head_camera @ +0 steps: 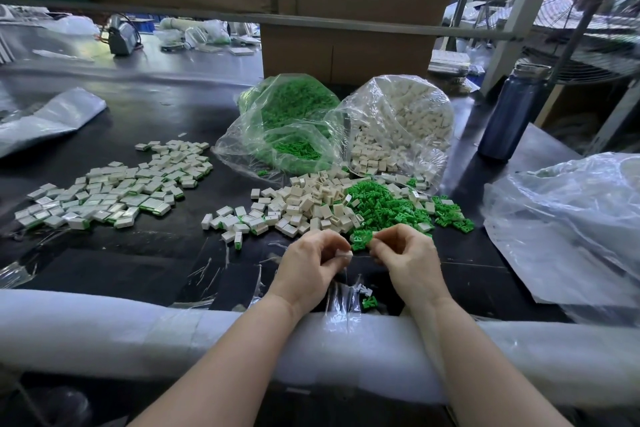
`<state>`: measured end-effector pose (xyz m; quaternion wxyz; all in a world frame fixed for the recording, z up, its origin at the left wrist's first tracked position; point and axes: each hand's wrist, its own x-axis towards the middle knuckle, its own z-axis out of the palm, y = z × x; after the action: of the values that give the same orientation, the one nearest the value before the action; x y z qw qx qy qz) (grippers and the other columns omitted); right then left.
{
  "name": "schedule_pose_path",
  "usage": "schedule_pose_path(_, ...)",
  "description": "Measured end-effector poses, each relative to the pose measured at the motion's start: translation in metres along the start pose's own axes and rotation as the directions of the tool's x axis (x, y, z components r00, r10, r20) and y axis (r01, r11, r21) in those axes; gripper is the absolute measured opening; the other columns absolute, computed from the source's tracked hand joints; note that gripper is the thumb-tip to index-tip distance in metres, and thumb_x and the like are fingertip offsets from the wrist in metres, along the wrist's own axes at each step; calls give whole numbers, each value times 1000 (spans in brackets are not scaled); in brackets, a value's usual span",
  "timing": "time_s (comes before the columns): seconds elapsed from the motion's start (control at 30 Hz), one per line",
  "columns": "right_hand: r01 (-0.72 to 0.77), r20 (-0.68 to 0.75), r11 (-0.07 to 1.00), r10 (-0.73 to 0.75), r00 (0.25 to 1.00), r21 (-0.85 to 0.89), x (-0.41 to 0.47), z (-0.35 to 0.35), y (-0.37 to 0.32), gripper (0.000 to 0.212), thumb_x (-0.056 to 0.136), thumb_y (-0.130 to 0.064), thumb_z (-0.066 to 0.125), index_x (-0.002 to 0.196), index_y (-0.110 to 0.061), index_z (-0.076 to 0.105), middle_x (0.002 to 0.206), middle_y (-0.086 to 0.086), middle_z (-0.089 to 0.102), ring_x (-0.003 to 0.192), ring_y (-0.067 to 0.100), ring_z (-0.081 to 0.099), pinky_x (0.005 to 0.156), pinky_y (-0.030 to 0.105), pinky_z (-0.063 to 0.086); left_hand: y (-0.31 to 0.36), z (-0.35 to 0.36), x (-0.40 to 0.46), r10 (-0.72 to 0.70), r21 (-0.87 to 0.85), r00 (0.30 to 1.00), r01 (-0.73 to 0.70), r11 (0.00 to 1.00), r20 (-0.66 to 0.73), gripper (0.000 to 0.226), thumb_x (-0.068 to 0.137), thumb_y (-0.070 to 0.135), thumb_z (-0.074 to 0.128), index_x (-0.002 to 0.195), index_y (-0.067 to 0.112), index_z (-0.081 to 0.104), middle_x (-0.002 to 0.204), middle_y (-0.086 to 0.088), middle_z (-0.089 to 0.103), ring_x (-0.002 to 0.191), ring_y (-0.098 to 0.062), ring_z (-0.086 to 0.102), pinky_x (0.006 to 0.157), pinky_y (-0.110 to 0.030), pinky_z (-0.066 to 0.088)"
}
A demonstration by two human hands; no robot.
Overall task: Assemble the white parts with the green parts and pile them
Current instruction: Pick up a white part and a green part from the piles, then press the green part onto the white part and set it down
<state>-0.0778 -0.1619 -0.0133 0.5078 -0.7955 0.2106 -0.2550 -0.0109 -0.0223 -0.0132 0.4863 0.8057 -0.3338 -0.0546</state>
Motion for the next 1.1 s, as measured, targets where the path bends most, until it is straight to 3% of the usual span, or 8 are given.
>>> schedule_pose_path(0.13, -11, 32, 996, 8, 999, 83, 0, 0, 1, 23, 83, 0, 65, 89, -21, 59, 78, 5, 64, 73, 15, 61, 68, 21, 52, 0, -2, 1, -75, -151, 997, 77, 986, 15, 21, 84, 6, 65, 83, 26, 60, 80, 3, 66, 74, -11, 66, 73, -17, 54)
schedule_pose_path(0.23, 10, 28, 999, -9, 1000, -34, 0, 2, 4, 21, 85, -2, 63, 91, -22, 61, 79, -2, 63, 76, 12, 60, 68, 14, 48, 0, -3, 1, -82, -166, 996, 84, 983, 15, 16, 84, 8, 65, 87, 24, 62, 77, 7, 65, 65, 2, 62, 68, -11, 50)
schedule_pose_path(0.37, 66, 40, 977, -59, 997, -204, 1, 3, 5, 18, 86, -4, 62, 85, -23, 65, 82, -9, 64, 82, 12, 60, 79, 21, 46, -5, -1, 4, -89, -125, 995, 83, 989, -41, 13, 84, 11, 66, 88, 23, 64, 80, 8, 64, 71, -1, 59, 69, -7, 46)
schedule_pose_path(0.47, 137, 118, 944, -105, 987, -302, 0, 7, 4, 20, 88, -7, 59, 99, -20, 70, 95, -7, 61, 92, 14, 58, 87, 28, 47, -9, -2, 6, -102, -105, 991, 93, 990, -83, 10, 84, 12, 66, 91, 19, 66, 81, 5, 65, 73, -4, 57, 70, -8, 46)
schedule_pose_path(0.63, 217, 240, 848, -110, 965, -483, -1, 13, 3, 30, 94, -17, 53, 122, -24, 62, 103, -7, 50, 104, 15, 51, 93, 30, 43, -10, -2, 6, -114, -111, 990, 105, 988, -82, 9, 84, 12, 66, 91, 18, 66, 79, 7, 64, 71, -3, 57, 70, -8, 46)
schedule_pose_path(0.87, 164, 179, 865, -87, 980, -475, -2, 11, 0, 14, 89, -20, 62, 101, -19, 68, 100, -5, 56, 95, 16, 55, 88, 32, 45, -10, -3, 6, -128, -108, 989, 119, 987, -79, 9, 84, 11, 66, 91, 16, 67, 80, 4, 64, 73, -6, 57, 72, -11, 47)
schedule_pose_path(1.1, 156, 177, 865, -80, 981, -477, -3, 11, -1, 10, 86, -20, 66, 95, -19, 69, 98, -6, 56, 92, 15, 55, 87, 30, 46, -11, -2, 7, -133, -113, 988, 124, 986, -75, 9, 84, 11, 67, 90, 17, 66, 78, 7, 63, 71, -4, 56, 71, -9, 46)
